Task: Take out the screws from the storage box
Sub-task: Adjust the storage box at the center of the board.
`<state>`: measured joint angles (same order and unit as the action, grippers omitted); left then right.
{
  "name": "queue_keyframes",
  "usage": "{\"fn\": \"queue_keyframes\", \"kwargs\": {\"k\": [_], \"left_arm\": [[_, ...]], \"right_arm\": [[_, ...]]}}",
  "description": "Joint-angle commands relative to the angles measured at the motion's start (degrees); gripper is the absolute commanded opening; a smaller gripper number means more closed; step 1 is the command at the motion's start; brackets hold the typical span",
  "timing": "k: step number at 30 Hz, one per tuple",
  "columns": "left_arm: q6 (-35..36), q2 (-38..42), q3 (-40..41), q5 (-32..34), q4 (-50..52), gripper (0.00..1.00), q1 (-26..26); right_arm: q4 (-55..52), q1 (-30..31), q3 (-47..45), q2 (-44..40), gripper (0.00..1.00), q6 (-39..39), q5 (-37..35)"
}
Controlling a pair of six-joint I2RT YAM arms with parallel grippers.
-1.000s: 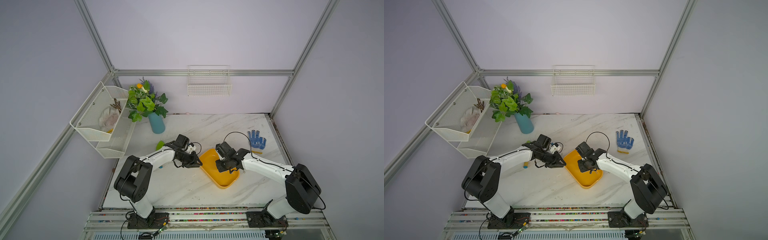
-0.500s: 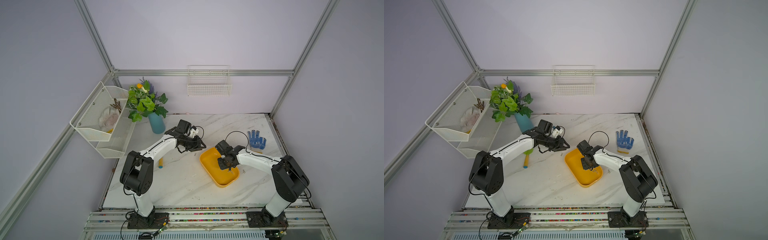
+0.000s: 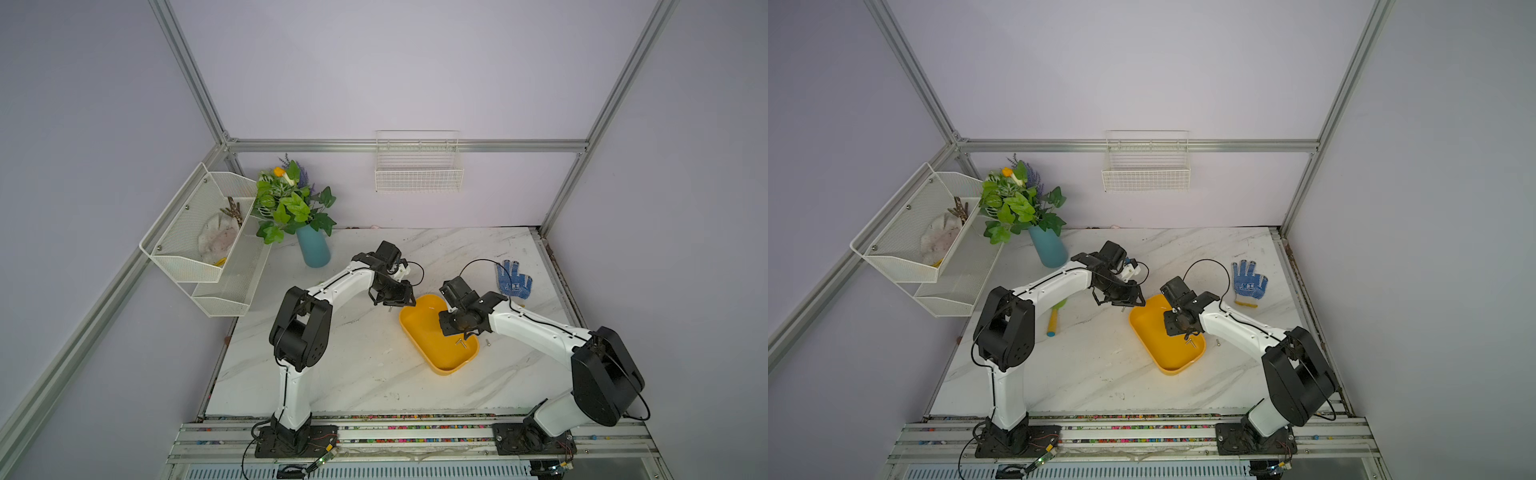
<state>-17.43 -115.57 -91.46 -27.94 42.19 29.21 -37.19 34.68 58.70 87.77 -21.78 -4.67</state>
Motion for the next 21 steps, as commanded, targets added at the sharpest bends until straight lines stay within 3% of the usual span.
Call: {"fn": "queue_keyframes", "kwargs": {"k": [1, 9, 12, 21], "left_arm": [[2.2, -2.0, -6.1, 1.4, 3.6, 0.48, -0.2], [3.4, -5.1, -8.7, 2.3, 8.7, 0.38, 0.1], [3.1, -4.1, -7.8, 2.3, 8.8, 0.28, 0.1], [0.2, -0.3, -3.1, 2.5, 10.0, 0.18, 0.2]], "right_arm": [[-0.9, -0.3, -0.7, -1.3, 0.43, -0.5, 0.6], [-1.3, -0.3, -0.6, -1.7, 0.43, 0.3, -0.3], [-1.9, -0.3, -0.7, -1.9, 0.43, 0.5, -0.3], [-5.1, -0.3, -0.4, -2.0, 0.43, 0.9, -0.4]]}}
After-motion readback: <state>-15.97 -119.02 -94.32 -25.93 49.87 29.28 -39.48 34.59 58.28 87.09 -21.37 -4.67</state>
